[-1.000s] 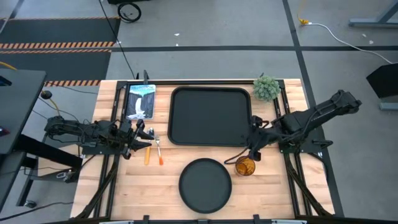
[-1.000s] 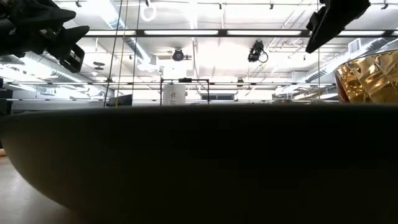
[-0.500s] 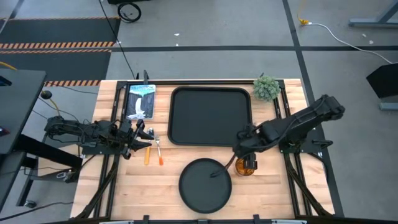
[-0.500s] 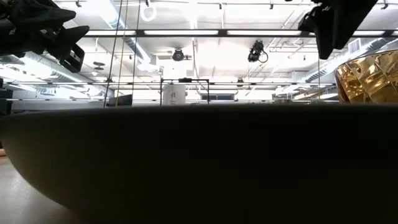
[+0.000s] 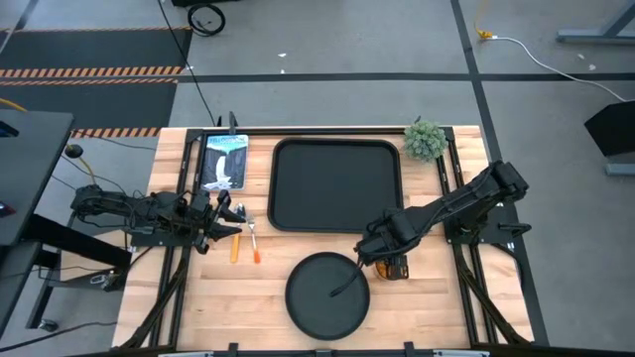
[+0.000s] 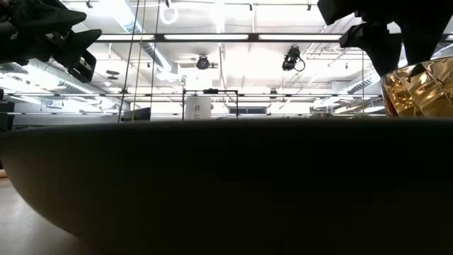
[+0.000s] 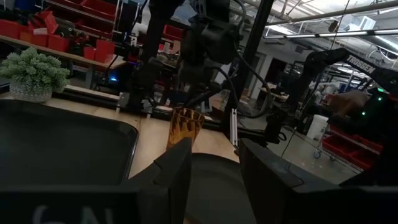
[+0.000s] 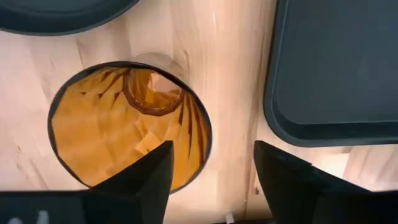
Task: Pick and place plate/cup/fork/spoon on tray
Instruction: Put the orange cup on the black tray
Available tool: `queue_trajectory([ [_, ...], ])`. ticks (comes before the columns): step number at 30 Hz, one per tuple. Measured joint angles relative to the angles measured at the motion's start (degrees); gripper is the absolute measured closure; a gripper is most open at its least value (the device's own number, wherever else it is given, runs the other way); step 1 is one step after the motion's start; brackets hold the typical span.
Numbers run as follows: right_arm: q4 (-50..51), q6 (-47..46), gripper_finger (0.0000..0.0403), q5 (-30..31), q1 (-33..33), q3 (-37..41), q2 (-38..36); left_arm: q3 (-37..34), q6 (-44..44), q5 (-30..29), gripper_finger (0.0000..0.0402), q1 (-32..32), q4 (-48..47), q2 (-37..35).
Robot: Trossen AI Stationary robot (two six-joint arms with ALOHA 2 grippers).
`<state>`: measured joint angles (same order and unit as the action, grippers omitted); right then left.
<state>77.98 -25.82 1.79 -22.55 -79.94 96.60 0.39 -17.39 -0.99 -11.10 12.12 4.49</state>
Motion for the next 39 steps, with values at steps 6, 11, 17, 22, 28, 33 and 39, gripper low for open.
queue_trajectory([
  [6,-0.58,-0.20,0.0160,-1.32,-0.01,-0.01,-0.07,-0.01,0.00,0.02,0.0260,-0.01,0.00,0.00],
  [11,-3.89,-0.99,0.0175,-1.16,0.00,2.13,-0.07,0.01,0.00,0.01,0.0260,-0.01,0.02,0.00],
  [17,-6.09,-1.23,0.0200,-0.29,0.00,3.28,-0.07,-0.01,0.00,0.02,0.0260,0.01,0.02,0.00],
  [22,-6.71,-1.23,0.0228,0.19,-0.02,3.28,-0.07,0.00,-0.01,0.00,0.0260,-0.01,0.02,0.00],
  [28,-7.46,-1.23,0.0262,0.21,-0.02,3.30,-0.09,-0.01,-0.01,0.02,0.0260,0.01,0.02,0.00],
  [33,-7.87,-1.18,0.0276,0.52,-0.01,3.30,-0.09,0.00,-0.01,0.02,0.0260,0.00,0.02,0.00],
  [39,-7.89,-0.15,0.0284,1.50,-0.17,3.32,-0.09,-0.01,-0.02,0.02,0.0260,0.01,0.02,0.00],
])
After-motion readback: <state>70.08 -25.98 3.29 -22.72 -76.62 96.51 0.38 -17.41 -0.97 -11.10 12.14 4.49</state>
